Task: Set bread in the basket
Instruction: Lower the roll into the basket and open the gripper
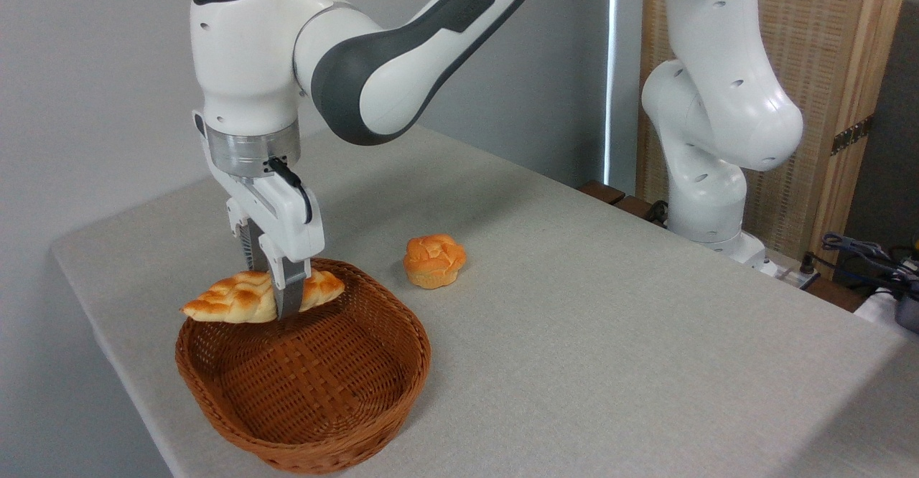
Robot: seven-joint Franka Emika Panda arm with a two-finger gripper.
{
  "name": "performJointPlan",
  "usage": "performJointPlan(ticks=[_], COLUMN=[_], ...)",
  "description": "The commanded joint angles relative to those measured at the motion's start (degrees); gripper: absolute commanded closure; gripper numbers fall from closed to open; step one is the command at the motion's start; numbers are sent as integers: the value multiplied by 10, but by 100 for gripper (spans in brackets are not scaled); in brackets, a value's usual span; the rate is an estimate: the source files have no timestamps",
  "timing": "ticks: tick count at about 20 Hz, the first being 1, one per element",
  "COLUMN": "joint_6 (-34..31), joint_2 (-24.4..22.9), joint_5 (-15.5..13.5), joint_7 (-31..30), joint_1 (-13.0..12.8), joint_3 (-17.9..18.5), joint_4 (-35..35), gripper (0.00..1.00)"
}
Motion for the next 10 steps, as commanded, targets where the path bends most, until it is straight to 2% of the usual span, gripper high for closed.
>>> performJointPlan(ticks=[1,2,7,10], joint_6=[3,2,-1,-10], joint_2=[1,1,1,1], joint_5=[7,7,6,6], joint_7=[8,8,6,6], joint_1=[-3,-3,-3,-3], joint_3=[4,4,4,4], joint_4=[0,0,-1,-4], gripper=[39,34,29,22])
